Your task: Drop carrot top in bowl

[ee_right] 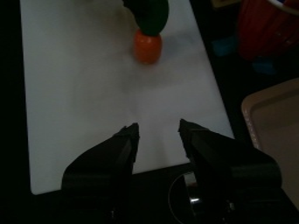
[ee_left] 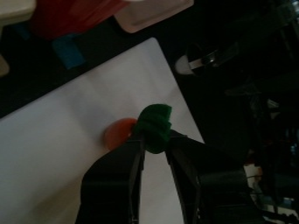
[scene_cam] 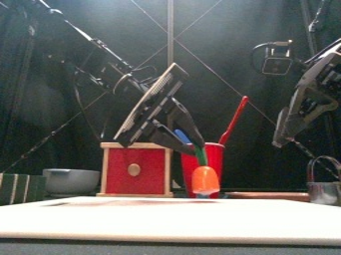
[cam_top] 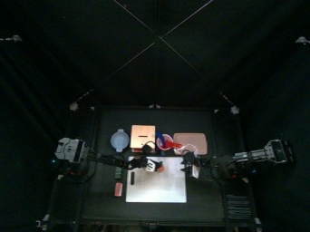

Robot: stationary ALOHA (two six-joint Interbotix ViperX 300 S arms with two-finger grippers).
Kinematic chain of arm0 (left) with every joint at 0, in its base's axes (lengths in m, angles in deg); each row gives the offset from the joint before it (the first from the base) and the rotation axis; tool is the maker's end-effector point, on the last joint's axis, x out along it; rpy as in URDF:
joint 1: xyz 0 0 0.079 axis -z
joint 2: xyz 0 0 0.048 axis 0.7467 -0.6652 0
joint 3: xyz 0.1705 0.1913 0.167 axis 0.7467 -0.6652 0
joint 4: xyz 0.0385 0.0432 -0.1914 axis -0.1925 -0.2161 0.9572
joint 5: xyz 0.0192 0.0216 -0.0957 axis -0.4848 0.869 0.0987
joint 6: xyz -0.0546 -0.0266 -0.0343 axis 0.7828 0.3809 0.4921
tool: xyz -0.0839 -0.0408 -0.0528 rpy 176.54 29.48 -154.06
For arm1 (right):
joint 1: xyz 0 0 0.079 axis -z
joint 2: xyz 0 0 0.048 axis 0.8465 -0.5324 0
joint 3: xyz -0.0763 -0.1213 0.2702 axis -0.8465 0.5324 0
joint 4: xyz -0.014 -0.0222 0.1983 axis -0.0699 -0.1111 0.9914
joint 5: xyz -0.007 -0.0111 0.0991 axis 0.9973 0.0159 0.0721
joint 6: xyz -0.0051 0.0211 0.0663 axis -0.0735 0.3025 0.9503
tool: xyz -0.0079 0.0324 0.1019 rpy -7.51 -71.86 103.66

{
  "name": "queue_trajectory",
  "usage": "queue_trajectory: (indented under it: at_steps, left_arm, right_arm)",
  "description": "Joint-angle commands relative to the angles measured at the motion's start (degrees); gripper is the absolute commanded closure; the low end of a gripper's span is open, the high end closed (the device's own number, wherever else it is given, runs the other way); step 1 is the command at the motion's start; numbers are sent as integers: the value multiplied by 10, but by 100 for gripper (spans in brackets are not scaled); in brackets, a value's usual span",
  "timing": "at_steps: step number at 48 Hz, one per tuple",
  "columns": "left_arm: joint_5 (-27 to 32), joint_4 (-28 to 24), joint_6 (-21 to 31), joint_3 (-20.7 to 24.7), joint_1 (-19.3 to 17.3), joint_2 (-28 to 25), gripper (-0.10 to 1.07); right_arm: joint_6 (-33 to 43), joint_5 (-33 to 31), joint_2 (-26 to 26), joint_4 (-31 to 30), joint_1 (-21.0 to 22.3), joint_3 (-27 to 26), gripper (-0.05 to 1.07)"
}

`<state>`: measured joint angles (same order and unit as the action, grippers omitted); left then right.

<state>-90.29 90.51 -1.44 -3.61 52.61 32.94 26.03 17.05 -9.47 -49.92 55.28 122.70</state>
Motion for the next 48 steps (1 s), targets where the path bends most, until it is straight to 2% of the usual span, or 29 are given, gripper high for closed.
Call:
queue_trajectory:
  at_steps: [1,11,20,33,40,48]
  left_arm:
    - [2,-3,-2,15,-3,7,46]
    - [2,-18,-3,14,-3,33,46]
    - [2,-66,-4,-2,-4,101,46]
    - [-4,-143,-5,-74,-37,218,46]
    - [-4,-222,-4,-124,-69,290,46]
    - [1,-270,-4,-175,-116,388,46]
  right_arm:
    - [-1,2,6,4,-1,-5,23]
    - [-3,2,6,1,-1,-5,23]
    - [-4,2,6,1,-1,-6,23]
    - [-5,2,6,0,-1,-9,23]
    - [-6,2,8,0,-1,-13,23]
    - [-3,2,10,1,-1,-16,23]
